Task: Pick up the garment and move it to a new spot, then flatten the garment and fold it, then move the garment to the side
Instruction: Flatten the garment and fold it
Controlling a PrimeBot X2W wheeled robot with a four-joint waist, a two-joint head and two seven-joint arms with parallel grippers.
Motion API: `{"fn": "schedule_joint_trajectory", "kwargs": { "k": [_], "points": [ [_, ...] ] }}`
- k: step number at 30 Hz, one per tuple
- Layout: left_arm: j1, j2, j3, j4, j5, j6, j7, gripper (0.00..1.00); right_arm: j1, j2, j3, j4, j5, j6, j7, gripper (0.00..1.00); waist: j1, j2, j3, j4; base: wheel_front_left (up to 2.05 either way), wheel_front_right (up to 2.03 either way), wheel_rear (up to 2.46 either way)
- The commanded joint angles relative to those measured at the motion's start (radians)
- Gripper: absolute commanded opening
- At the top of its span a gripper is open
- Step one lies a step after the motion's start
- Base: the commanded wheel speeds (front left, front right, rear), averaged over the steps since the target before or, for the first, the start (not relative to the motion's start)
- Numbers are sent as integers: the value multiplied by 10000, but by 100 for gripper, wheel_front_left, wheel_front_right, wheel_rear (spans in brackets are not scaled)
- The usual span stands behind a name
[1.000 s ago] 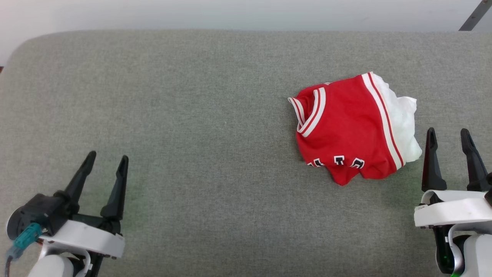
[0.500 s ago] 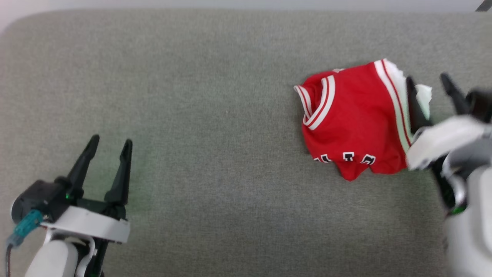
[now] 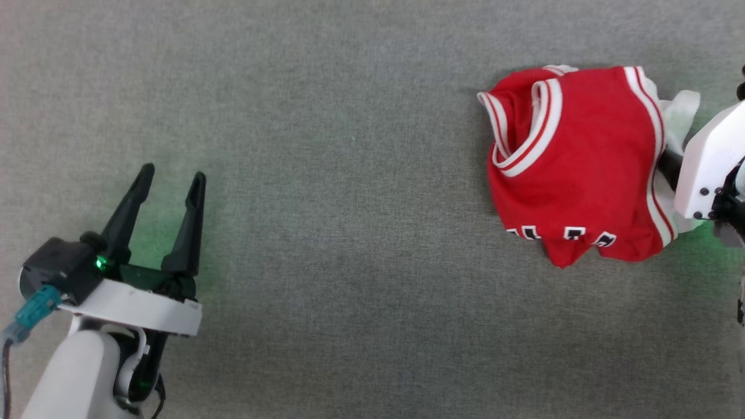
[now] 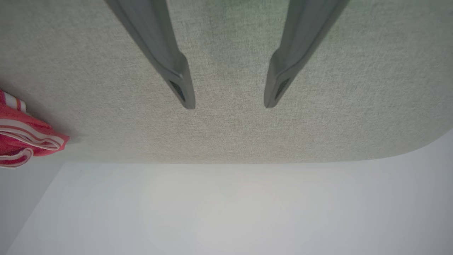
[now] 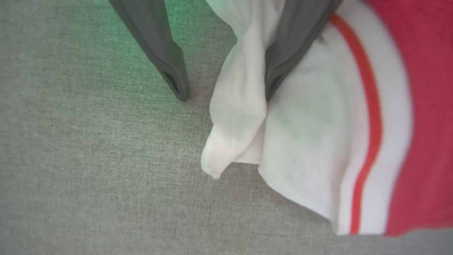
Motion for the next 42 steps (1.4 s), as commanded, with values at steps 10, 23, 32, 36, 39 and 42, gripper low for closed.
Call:
{"fn": "schedule_joint_trajectory", "kwargs": {
  "k": [10,23,32,36,39,42],
  "points": [
    [-93,-49,36,82,-156,21,3,100,618,148,-265,-1405,-66,-8,-162,0,0,0,282,-50,0,0,0],
    [-172,123,-185,-147,-235,19,3,100,1134,-384,-2925,-2883,-1051,-7,-758,0,0,0,166,-336,0,0,0],
    [-382,204,-425,-116,-298,19,3,100,951,-122,-4821,-1255,-3127,-7,-2632,0,0,0,256,-62,0,0,0],
    [-445,322,-573,1,-339,19,3,100,740,175,-5166,-553,-3479,-7,-3466,0,0,0,220,-56,0,0,0],
    [-581,491,-737,14,-498,19,3,100,620,448,-5289,-216,-3655,-7,-4186,100,0,0,152,-163,0,0,0],
    [-835,889,-1026,-63,-700,19,3,100,524,515,-5330,-115,-3599,-7,-4902,100,0,0,61,-355,0,0,0]
  ]
}}
